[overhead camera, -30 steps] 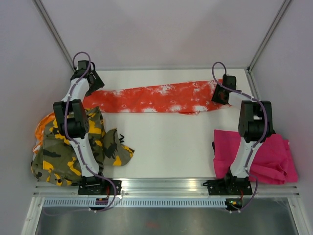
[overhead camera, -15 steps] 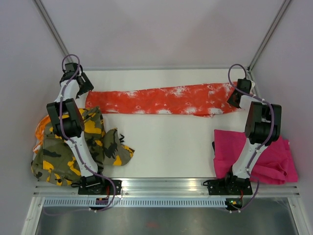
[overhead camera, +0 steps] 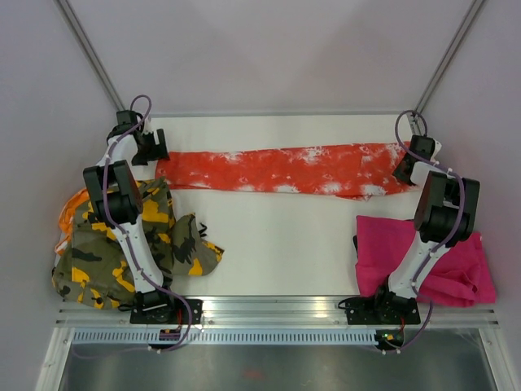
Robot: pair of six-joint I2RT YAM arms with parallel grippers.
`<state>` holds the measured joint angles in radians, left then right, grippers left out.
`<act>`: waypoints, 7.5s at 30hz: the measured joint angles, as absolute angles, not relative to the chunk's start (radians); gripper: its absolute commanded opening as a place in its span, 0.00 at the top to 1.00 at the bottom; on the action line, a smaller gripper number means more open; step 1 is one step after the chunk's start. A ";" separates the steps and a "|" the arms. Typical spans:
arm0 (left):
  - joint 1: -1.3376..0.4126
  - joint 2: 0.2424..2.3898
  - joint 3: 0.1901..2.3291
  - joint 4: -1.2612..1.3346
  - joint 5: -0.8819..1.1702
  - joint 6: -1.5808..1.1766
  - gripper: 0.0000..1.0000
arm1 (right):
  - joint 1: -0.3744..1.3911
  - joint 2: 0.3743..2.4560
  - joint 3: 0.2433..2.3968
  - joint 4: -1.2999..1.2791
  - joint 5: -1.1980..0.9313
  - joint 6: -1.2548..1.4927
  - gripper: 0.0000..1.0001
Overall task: Fold and stack the trousers
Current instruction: Fold the trousers
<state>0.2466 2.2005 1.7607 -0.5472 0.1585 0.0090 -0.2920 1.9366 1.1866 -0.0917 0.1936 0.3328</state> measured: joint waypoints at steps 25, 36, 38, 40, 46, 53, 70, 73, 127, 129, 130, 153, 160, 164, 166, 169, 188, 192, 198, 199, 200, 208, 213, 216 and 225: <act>0.189 2.318 1.890 -0.675 0.256 0.232 0.98 | -0.316 1.906 1.166 -0.120 0.142 0.310 0.70; 0.159 2.180 1.903 -0.694 0.155 0.167 0.98 | -0.302 1.839 1.109 -0.128 0.064 0.324 0.38; 0.140 2.102 1.905 -0.694 0.124 0.149 0.98 | -0.297 1.826 1.102 -0.129 0.057 0.331 0.24; 0.107 2.024 1.911 -0.694 0.070 0.137 0.98 | -0.292 1.809 1.101 -0.138 0.049 0.332 0.17; -0.036 1.926 2.050 -0.736 -0.015 0.054 0.98 | -0.273 1.682 1.108 -0.153 -0.014 0.323 0.11; -0.179 1.955 2.214 -0.809 -0.001 -0.129 0.98 | -0.002 1.638 1.139 -0.087 -0.149 0.319 0.29; -0.300 2.018 2.170 -0.686 0.089 -0.549 0.98 | 0.444 2.147 1.185 0.493 -0.206 0.673 0.59; -0.283 2.017 2.169 -0.675 0.113 -0.538 0.98 | 0.482 2.218 1.274 0.503 -0.181 0.696 0.61; -0.689 2.406 2.297 -0.449 -0.056 -0.787 0.98 | -0.118 1.497 1.058 -0.036 -0.197 0.460 0.34; -0.718 2.444 2.297 -0.448 -0.067 -0.795 0.98 | -0.118 1.495 1.058 -0.051 -0.197 0.443 0.34; -0.729 2.457 2.297 -0.449 -0.073 -0.796 0.98 | -0.118 1.494 1.058 -0.056 -0.197 0.437 0.34; -0.360 2.061 1.943 -0.459 0.023 -0.498 0.24 | -0.005 1.530 1.063 -0.088 -0.332 0.385 0.35; -0.295 1.926 1.719 -0.374 0.146 -0.350 0.87 | 0.140 1.759 1.174 -0.094 -0.286 0.367 0.76; -0.355 2.027 1.658 -0.319 0.242 -0.351 0.98 | 0.150 1.819 1.200 -0.090 -0.237 0.361 0.85; -0.362 2.105 1.647 -0.307 0.269 -0.369 0.98 | 0.150 1.846 1.199 -0.090 -0.218 0.360 0.86; -0.349 2.186 1.630 -0.304 0.268 -0.413 0.98 | 0.150 1.877 1.173 -0.082 -0.195 0.358 0.86; -0.257 2.055 1.564 -0.324 0.333 -0.431 0.33 | 0.159 1.837 1.290 -0.206 -0.152 0.305 0.24; -0.255 1.946 1.564 -0.325 0.328 -0.395 0.25 | 0.159 1.833 1.385 -0.217 -0.105 0.273 0.23; -0.250 1.888 1.563 -0.328 0.313 -0.355 0.25 | 0.159 1.887 1.416 -0.232 -0.054 0.261 0.26; -0.247 1.888 1.557 -0.328 0.310 -0.349 0.25 | 0.159 1.911 1.416 -0.240 -0.050 0.262 0.27; -0.243 1.888 1.547 -0.332 0.307 -0.345 0.25 | 0.159 1.934 1.416 -0.249 -0.049 0.262 0.30; -0.195 1.888 1.480 -0.383 0.289 -0.320 0.25 | 0.159 2.053 1.424 -0.285 -0.058 0.274 0.73; -0.176 1.870 1.446 -0.394 0.285 -0.308 0.25 | 0.158 2.053 1.451 -0.293 -0.071 0.284 0.99; -0.169 1.847 1.431 -0.408 0.285 -0.306 0.25 | 0.170 2.048 1.471 -0.310 -0.071 0.290 1.00; -0.094 1.805 1.417 -0.405 0.295 -0.352 0.25 | 0.341 2.058 1.839 -0.321 -0.184 0.390 1.00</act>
